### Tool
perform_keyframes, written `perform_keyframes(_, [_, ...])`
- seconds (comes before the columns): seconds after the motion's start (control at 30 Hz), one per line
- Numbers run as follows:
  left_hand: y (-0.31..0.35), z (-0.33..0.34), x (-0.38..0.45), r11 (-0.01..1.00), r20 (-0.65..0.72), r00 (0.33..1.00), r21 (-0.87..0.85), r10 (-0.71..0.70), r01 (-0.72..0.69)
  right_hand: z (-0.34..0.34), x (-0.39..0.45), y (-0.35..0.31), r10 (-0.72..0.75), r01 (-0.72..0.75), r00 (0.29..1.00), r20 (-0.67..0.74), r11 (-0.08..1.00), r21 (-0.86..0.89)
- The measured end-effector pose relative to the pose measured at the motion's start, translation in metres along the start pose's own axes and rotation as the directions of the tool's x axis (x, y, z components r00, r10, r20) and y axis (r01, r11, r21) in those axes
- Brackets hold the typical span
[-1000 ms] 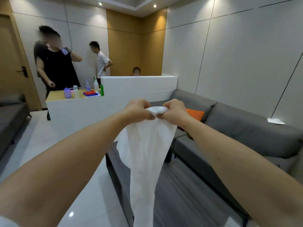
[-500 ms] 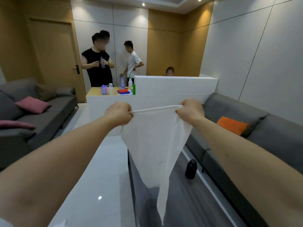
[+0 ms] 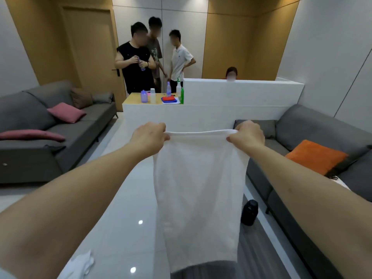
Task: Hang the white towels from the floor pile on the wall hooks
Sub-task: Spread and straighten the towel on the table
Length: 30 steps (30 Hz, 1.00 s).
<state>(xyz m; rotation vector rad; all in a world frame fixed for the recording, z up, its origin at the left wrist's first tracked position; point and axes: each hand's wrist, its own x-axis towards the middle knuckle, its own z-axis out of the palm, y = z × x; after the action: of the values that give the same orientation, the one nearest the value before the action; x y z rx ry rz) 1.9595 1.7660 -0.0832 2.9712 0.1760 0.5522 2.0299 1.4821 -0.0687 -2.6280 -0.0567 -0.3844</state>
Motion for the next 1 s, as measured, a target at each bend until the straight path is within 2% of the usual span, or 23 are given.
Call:
perform_keyframes(0.1, [-0.012, 0.023, 0.024, 0.999, 0.011, 1.000, 0.029, 0.028, -0.028, 0.025, 0.020, 0.000, 0.008, -0.008, 0.999, 0.040, 1.000, 0.006])
perform_keyframes(0.33, [-0.058, 0.105, 0.154, 0.995, 0.071, 0.995, 0.074, 0.065, -0.071, 0.113, 0.144, -0.025, 0.041, -0.038, 0.997, 0.069, 0.998, -0.044])
perform_keyframes(0.47, [-0.072, 0.110, 0.210, 0.998, 0.025, 0.998, 0.030, 0.063, -0.064, 0.123, 0.195, -0.035, 0.020, -0.018, 0.999, -0.047, 0.999, 0.028])
perform_keyframes(0.63, [-0.064, 0.078, 0.257, 0.998, -0.091, 0.994, 0.036, 0.064, -0.061, 0.098, 0.233, -0.049, -0.019, 0.030, 0.985, -0.170, 0.998, 0.061])
perform_keyframes(0.77, [-0.049, 0.044, 0.267, 0.996, -0.223, 0.971, 0.058, 0.082, -0.070, 0.065, 0.242, -0.049, -0.067, 0.102, 0.965, -0.254, 0.987, 0.127])
perform_keyframes(0.87, [-0.029, 0.030, 0.247, 0.992, -0.289, 0.952, 0.094, 0.103, -0.079, 0.049, 0.224, -0.034, -0.097, 0.138, 0.960, -0.264, 0.980, 0.144])
perform_keyframes(1.0, [0.001, 0.035, 0.183, 0.996, -0.265, 0.962, 0.074, 0.066, -0.048, 0.041, 0.173, 0.009, -0.126, 0.158, 0.970, -0.208, 0.977, 0.144])
